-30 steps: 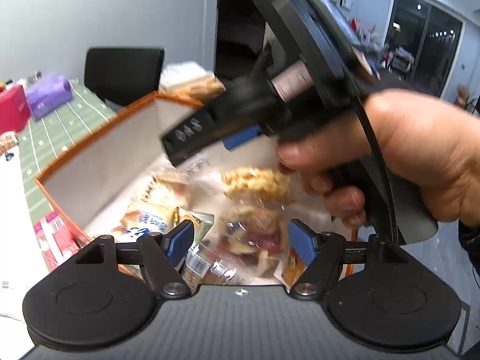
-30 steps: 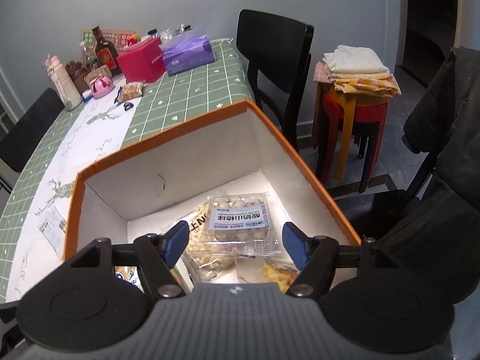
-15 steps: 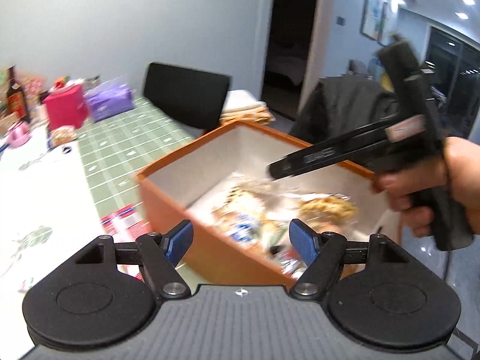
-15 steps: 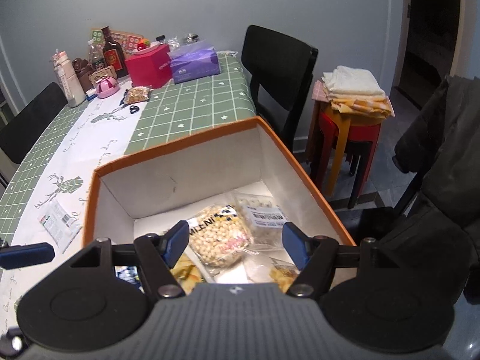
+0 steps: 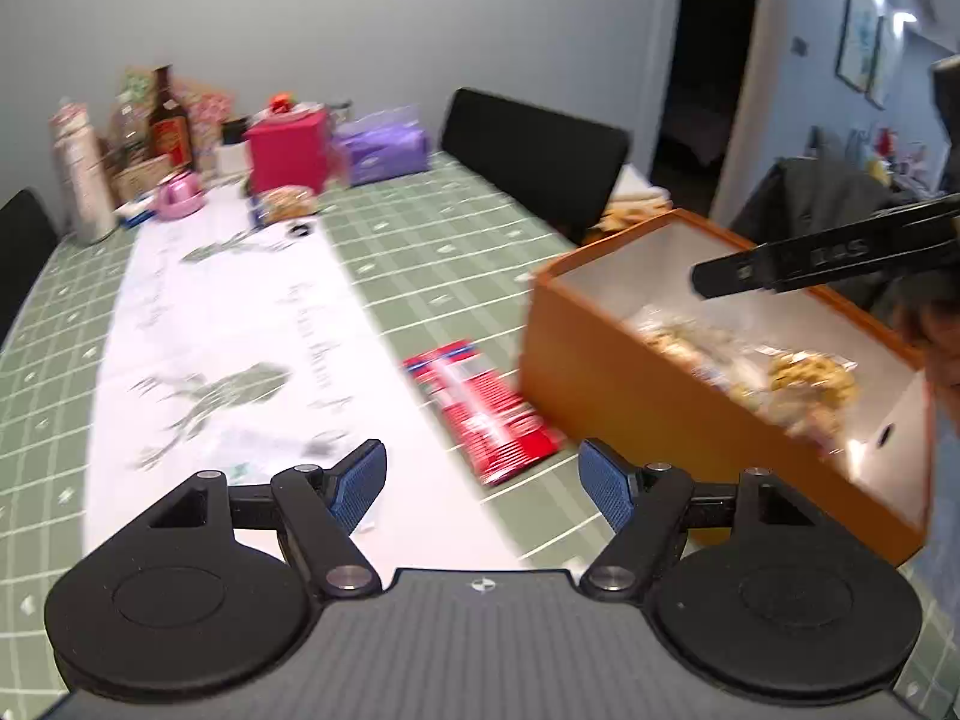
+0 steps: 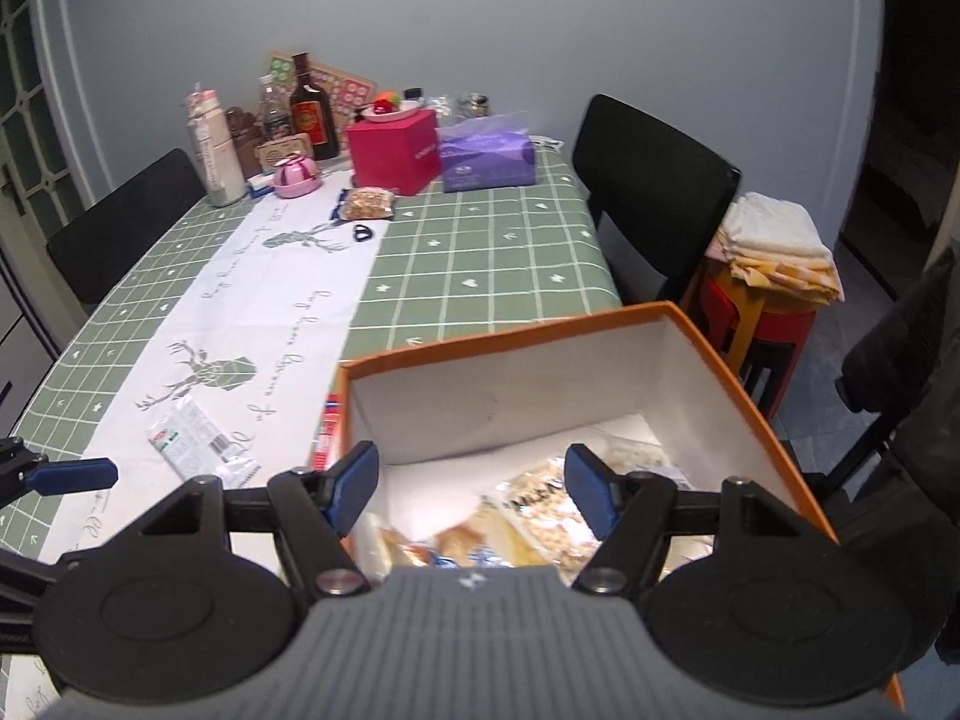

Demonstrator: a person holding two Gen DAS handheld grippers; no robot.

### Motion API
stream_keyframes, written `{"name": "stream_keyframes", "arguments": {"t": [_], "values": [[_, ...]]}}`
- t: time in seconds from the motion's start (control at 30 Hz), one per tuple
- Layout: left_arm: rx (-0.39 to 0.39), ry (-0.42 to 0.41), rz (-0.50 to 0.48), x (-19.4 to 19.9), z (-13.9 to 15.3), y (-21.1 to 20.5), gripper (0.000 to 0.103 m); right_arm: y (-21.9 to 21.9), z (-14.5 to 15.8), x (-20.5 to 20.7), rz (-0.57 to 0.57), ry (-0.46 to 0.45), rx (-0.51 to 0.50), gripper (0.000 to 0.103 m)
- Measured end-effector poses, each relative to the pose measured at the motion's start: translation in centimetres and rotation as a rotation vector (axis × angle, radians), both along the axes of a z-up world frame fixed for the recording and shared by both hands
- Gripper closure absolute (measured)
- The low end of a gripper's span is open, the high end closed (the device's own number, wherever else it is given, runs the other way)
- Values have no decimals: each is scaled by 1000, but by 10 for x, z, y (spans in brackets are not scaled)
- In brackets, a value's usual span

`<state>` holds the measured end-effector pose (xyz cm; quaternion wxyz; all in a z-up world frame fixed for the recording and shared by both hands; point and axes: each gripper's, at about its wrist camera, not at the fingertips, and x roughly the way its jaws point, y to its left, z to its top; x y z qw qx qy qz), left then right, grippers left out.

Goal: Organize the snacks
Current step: 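Move both tools back toward the red candy pack and white bar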

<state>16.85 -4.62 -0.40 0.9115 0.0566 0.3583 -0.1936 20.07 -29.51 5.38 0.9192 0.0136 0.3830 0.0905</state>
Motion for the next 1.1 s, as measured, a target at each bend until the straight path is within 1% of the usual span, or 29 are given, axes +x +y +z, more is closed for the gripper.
{"name": "stream_keyframes", "arguments": {"t": [0.1, 0.2, 0.33, 0.4, 0.47, 0.6, 0.67, 0.7, 0.77, 0.83, 0.9, 0.93, 1.0, 1.03, 1.07, 1.1], "values": [[30, 14, 61, 4, -4, 19, 17, 24, 4, -1, 44, -7, -19, 36], [70, 36, 148, 9, -11, 36, 17, 48, 6, -4, 89, -13, -39, 36], [54, 79, 232, 15, -14, 61, 17, 77, 1, -3, 142, -4, -48, 36], [53, 94, 268, 17, -15, 69, 17, 90, -6, -3, 154, 15, -56, 37], [64, 105, 298, 19, -17, 73, 17, 103, -17, 1, 161, 40, -73, 40], [112, 115, 297, 24, -23, 75, 17, 119, -40, 7, 164, 77, -118, 44], [148, 97, 264, 25, -26, 74, 17, 124, -50, 9, 164, 82, -141, 44], [165, 79, 230, 25, -26, 72, 17, 126, -54, 11, 170, 83, -144, 44], [227, 24, 106, 23, -27, 66, 17, 129, -61, 14, 189, 85, -139, 44], [337, -48, -31, 19, -31, 56, 17, 133, -69, 16, 209, 96, -154, 44], [437, -116, -138, 17, -38, 49, 17, 136, -78, 20, 218, 96, -177, 44], [455, -136, -176, 18, -42, 49, 17, 137, -82, 21, 216, 94, -181, 44], [444, -144, -237, 25, -48, 51, 17, 138, -92, 24, 214, 86, -179, 46], [435, -141, -262, 29, -51, 52, 17, 138, -95, 25, 212, 79, -178, 50], [431, -140, -289, 34, -54, 51, 17, 139, -100, 26, 208, 70, -180, 53], [428, -140, -324, 39, -57, 51, 17, 141, -103, 27, 203, 59, -189, 53]]}}
